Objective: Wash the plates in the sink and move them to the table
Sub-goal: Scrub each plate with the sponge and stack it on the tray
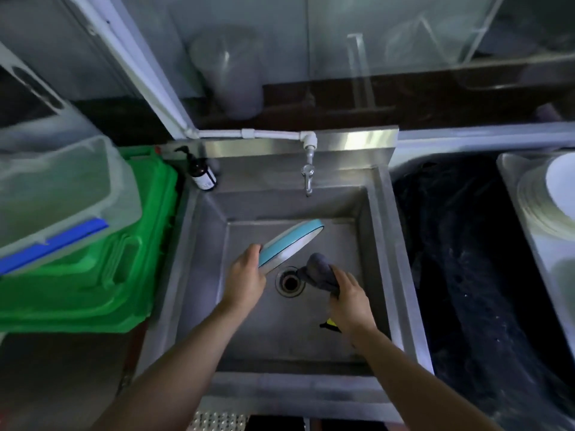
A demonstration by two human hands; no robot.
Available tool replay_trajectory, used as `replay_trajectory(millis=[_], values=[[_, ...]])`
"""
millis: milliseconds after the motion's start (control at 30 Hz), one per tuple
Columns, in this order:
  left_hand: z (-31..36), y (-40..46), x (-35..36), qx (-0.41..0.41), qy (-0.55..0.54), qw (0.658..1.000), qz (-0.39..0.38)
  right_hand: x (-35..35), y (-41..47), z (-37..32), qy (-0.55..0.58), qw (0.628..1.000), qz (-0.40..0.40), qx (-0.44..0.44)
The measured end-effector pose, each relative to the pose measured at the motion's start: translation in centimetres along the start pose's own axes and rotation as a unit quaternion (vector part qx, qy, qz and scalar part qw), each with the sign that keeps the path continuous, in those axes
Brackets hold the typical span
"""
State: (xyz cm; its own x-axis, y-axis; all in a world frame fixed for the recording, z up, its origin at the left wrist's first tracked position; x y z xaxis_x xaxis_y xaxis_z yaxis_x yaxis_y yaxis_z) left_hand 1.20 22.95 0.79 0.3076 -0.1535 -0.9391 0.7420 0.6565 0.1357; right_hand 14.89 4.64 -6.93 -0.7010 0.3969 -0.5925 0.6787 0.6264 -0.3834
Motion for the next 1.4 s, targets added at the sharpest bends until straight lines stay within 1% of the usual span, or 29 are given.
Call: replay_trajectory(millis=[67, 133, 233, 300, 333, 367, 433, 467, 500, 567, 600, 667, 700, 733, 800, 867, 900, 967, 1000, 1067, 1200, 1267, 1333, 1400], values=[[0.3, -1.1, -2.7, -0.005, 0.001, 0.999, 0.036, -1.2, -1.2, -1.8, -0.011, 1.000, 0.009, -0.026], [-0.2, -1.7, -4.5, -0.038, -0.036, 0.997, 0.049, -2.2, -2.2, -3.4, -0.012, 0.999, 0.020, -0.044], [-1.9, -2.0, -5.4, -0.120, -0.116, 0.985, 0.035, -3.4, -3.3, -5.7, -0.009, 0.997, 0.038, -0.067], [-3.0, -2.5, -5.8, -0.177, -0.200, 0.963, 0.035, -4.0, -3.9, -7.1, -0.002, 0.995, 0.056, -0.077], [-3.7, -3.1, -5.8, -0.205, -0.258, 0.943, 0.044, -4.2, -4.3, -8.0, 0.004, 0.995, 0.066, -0.080], [-4.5, -4.0, -5.6, -0.245, -0.330, 0.910, 0.049, -4.5, -4.8, -9.1, 0.008, 0.994, 0.076, -0.084], [-5.3, -6.3, -3.4, -0.329, -0.462, 0.822, 0.040, -4.8, -5.1, -10.4, 0.008, 0.992, 0.083, -0.090], [-5.7, -7.4, -2.1, -0.353, -0.510, 0.784, 0.034, -4.6, -5.3, -11.2, -0.001, 0.992, 0.084, -0.097], [-6.1, -8.4, -1.3, -0.362, -0.539, 0.760, 0.026, -4.1, -5.6, -12.0, -0.013, 0.991, 0.082, -0.102], [-6.0, -9.4, -0.5, -0.346, -0.572, 0.744, 0.016, -2.0, -6.0, -13.4, -0.033, 0.990, 0.063, -0.122], [-5.4, -9.7, -0.7, -0.334, -0.592, 0.733, 0.016, -0.2, -6.2, -13.7, -0.051, 0.989, 0.034, -0.134], [-4.0, -10.0, -1.4, -0.317, -0.645, 0.695, 0.015, 4.0, -7.2, -13.4, -0.129, 0.978, -0.035, -0.160], [-3.6, -10.3, -1.5, -0.313, -0.670, 0.673, 0.013, 5.3, -7.6, -12.8, -0.161, 0.971, -0.048, -0.168], [-3.3, -10.5, -1.5, -0.311, -0.688, 0.655, 0.011, 5.9, -7.8, -12.2, -0.165, 0.970, -0.042, -0.175], [-3.1, -11.1, -1.8, -0.316, -0.710, 0.629, 0.009, 5.2, -8.2, -12.0, -0.117, 0.973, 0.002, -0.200], [-2.9, -11.5, -2.2, -0.316, -0.719, 0.619, 0.008, 4.4, -9.2, -12.9, -0.082, 0.963, 0.055, -0.250], [-2.7, -11.5, -2.4, -0.313, -0.722, 0.616, 0.007, 4.5, -9.9, -13.8, -0.075, 0.952, 0.076, -0.285], [-2.2, -11.5, -2.6, -0.306, -0.732, 0.609, -0.004, 5.6, -11.6, -16.0, -0.088, 0.926, 0.091, -0.356], [-1.8, -11.4, -2.8, -0.300, -0.737, 0.606, -0.009, 6.0, -12.1, -16.8, -0.101, 0.915, 0.093, -0.379], [-1.3, -11.1, -3.3, -0.283, -0.743, 0.606, -0.015, 5.9, -11.5, -18.0, -0.122, 0.907, 0.111, -0.389], [-1.1, -10.4, -4.7, -0.253, -0.746, 0.616, -0.002, 3.6, -8.8, -20.0, -0.133, 0.909, 0.158, -0.364], [-1.1, -10.0, -5.4, -0.240, -0.749, 0.618, 0.013, 1.1, -7.0, -19.6, -0.110, 0.926, 0.196, -0.303], [-1.0, -9.8, -5.7, -0.236, -0.747, 0.621, 0.021, -0.7, -5.6, -18.1, -0.080, 0.946, 0.217, -0.226], [-0.5, -9.6, -6.0, -0.229, -0.743, 0.629, 0.020, -1.1, -5.0, -17.5, -0.055, 0.955, 0.228, -0.182]])
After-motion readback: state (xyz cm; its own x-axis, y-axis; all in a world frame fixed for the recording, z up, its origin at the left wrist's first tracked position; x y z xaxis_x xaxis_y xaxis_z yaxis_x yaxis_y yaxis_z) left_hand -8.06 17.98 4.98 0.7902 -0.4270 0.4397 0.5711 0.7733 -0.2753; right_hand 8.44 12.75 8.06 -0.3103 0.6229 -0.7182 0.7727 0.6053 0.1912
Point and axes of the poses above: each hand's wrist, its own y-axis towards the middle knuckle, its own x-axis out of the palm, z = x × y, the point moved 10 cm from there along y, towards the middle knuckle, and after that the axes turned 9 degrees about x, right-handed, at the moved point
